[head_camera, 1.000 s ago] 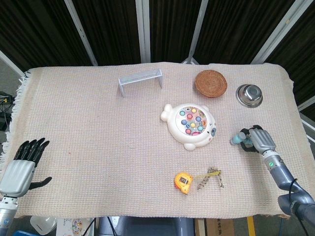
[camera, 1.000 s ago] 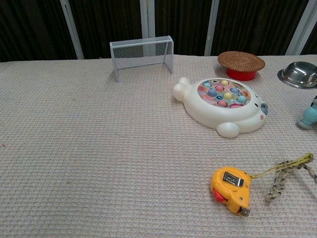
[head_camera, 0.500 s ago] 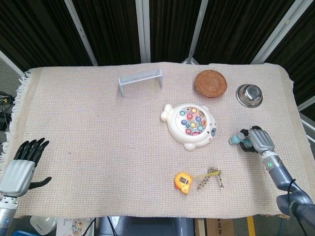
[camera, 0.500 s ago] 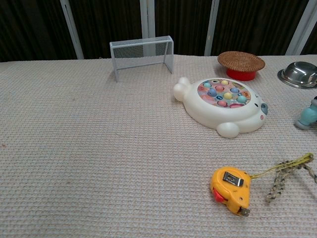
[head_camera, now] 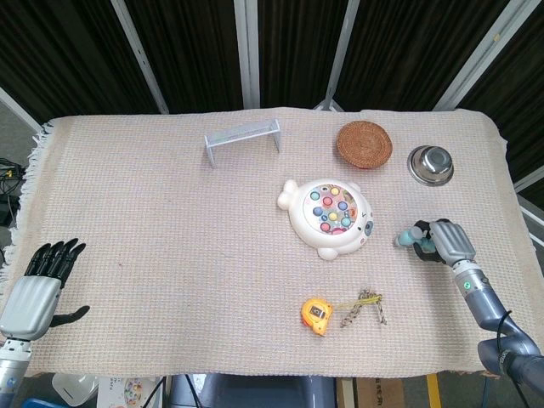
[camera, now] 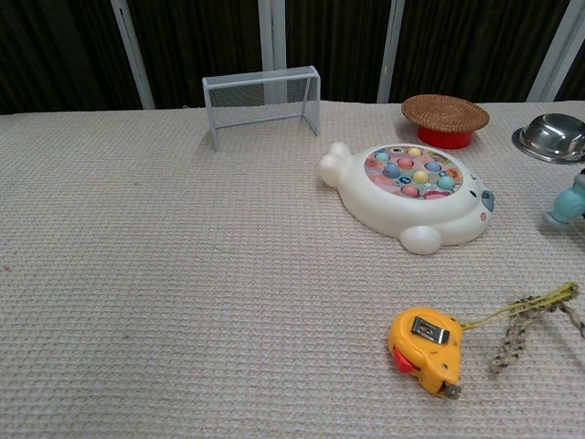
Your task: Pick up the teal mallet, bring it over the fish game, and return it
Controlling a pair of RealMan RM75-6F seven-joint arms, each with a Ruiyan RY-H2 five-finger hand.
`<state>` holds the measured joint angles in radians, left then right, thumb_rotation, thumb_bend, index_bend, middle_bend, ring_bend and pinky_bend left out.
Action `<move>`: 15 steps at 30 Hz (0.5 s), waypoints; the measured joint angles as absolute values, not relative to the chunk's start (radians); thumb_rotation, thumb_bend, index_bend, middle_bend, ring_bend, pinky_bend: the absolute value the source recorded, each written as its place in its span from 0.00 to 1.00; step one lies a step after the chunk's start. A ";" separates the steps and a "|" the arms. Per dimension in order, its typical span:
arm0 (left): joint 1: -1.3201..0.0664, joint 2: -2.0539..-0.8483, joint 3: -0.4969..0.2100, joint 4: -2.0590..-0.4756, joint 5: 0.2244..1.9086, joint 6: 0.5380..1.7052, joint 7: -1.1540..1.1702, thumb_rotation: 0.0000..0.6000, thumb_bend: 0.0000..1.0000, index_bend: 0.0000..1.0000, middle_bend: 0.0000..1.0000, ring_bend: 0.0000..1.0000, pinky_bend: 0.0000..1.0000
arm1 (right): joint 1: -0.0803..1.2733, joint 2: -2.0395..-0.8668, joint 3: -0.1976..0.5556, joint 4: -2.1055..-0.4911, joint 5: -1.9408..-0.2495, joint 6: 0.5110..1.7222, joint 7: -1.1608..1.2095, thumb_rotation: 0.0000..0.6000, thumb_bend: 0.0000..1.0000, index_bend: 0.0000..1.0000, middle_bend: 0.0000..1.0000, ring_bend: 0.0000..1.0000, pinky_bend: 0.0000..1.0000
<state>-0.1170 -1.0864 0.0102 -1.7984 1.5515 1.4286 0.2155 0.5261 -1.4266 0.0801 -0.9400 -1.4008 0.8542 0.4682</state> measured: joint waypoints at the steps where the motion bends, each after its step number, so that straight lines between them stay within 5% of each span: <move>1: -0.117 -1.087 0.010 -1.799 1.551 1.428 0.216 1.00 0.00 0.00 0.00 0.00 0.00 | 0.525 -1.426 0.081 -0.943 -1.405 0.864 0.471 1.00 0.70 0.83 0.73 0.53 0.29; 15: -0.132 -1.088 0.003 -1.809 1.552 1.416 0.234 1.00 0.00 0.00 0.00 0.00 0.00 | 0.562 -1.340 0.107 -1.137 -1.484 0.981 0.390 1.00 0.77 0.97 0.82 0.62 0.37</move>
